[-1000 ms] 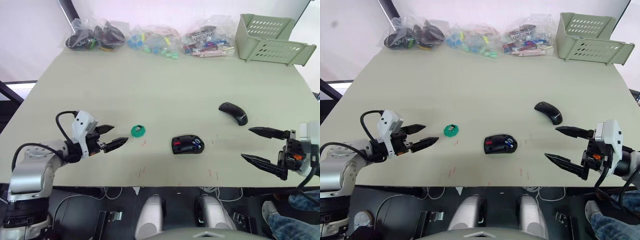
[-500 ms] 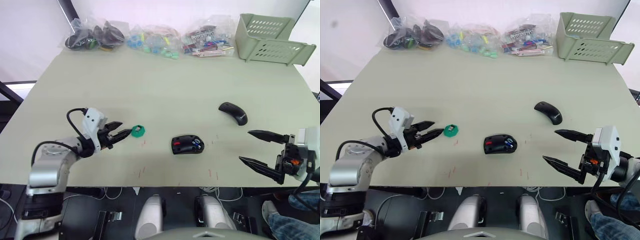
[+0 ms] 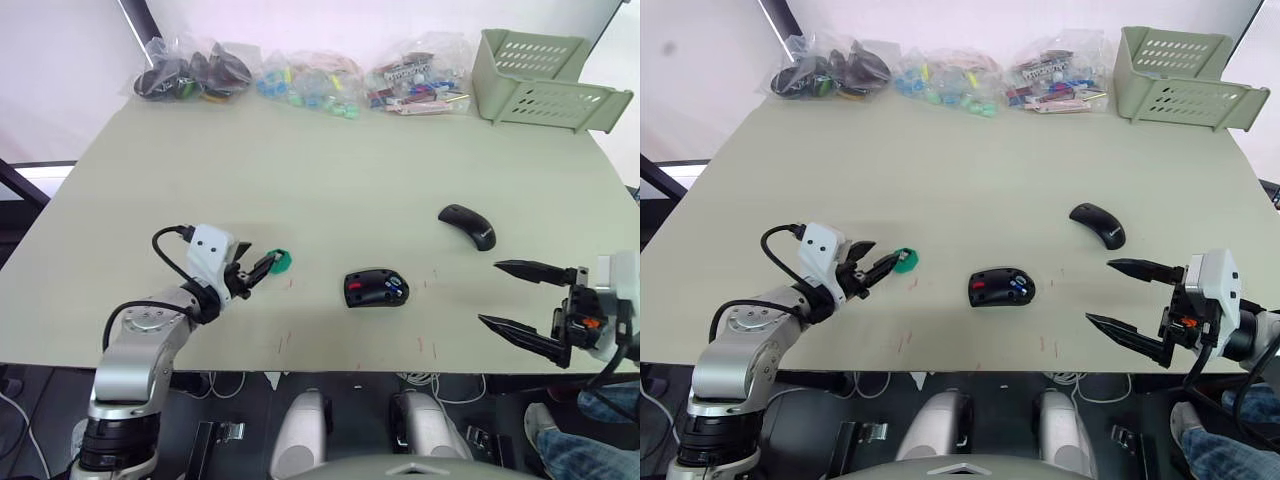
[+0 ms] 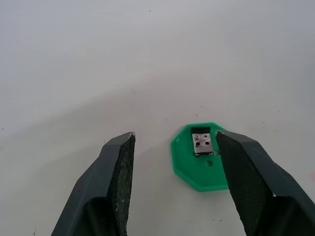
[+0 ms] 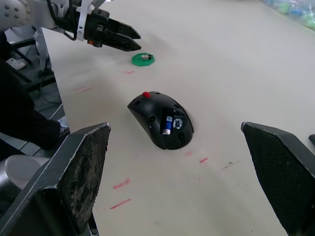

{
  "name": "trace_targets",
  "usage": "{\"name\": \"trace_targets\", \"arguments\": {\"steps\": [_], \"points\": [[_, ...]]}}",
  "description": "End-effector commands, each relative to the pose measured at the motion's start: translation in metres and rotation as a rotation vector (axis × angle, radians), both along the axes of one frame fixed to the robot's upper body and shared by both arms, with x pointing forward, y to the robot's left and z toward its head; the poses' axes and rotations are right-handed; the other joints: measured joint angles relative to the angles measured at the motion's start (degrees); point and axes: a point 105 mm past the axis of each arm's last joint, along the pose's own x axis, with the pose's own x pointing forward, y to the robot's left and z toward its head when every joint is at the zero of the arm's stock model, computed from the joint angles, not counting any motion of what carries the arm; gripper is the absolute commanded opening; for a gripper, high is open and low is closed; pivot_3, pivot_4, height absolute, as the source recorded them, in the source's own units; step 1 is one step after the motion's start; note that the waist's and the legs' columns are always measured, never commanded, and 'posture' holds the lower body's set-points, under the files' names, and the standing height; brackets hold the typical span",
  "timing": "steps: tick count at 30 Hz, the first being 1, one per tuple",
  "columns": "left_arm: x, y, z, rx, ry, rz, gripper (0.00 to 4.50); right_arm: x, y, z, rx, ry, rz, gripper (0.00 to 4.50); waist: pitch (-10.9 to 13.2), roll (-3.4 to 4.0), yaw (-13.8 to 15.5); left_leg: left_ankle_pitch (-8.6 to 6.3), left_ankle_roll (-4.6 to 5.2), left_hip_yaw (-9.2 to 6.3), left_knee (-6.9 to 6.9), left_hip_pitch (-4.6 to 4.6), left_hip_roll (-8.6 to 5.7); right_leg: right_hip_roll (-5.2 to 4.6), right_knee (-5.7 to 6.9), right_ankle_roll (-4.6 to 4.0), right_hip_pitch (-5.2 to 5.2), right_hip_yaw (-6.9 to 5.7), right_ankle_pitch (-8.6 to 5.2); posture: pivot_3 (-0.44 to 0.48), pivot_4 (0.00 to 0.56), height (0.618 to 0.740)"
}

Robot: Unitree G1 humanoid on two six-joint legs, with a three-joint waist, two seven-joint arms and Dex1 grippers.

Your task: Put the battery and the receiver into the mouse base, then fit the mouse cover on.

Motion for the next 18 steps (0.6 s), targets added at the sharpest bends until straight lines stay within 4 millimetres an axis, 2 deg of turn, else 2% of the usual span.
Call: {"name": "trace_targets", "arguments": {"steps": [1, 18], "points": [[0.002, -0.007, 0.007, 0.029, -0.029, 0.002, 1.90, 0.000, -0.002, 0.009, -0.005, -0.034, 0.019, 4.50, 0.00, 0.00, 0.04, 0.00, 0.00, 0.00, 0.00, 0.00, 0.00, 0.00, 0.00, 0.00, 0.00, 0.00, 0.00, 0.000, 0.150, 0.740], [0.001, -0.018, 0.003, -0.002, -0.041, 0.048, 1.90, 0.005, -0.010, 0.009, -0.007, -0.014, 0.044, 4.50, 0.00, 0.00, 0.09, 0.00, 0.00, 0.00, 0.00, 0.00, -0.01, 0.01, 0.01, 0.00, 0.00, 0.00, 0.01, 0.000, 0.150, 0.740]]}}
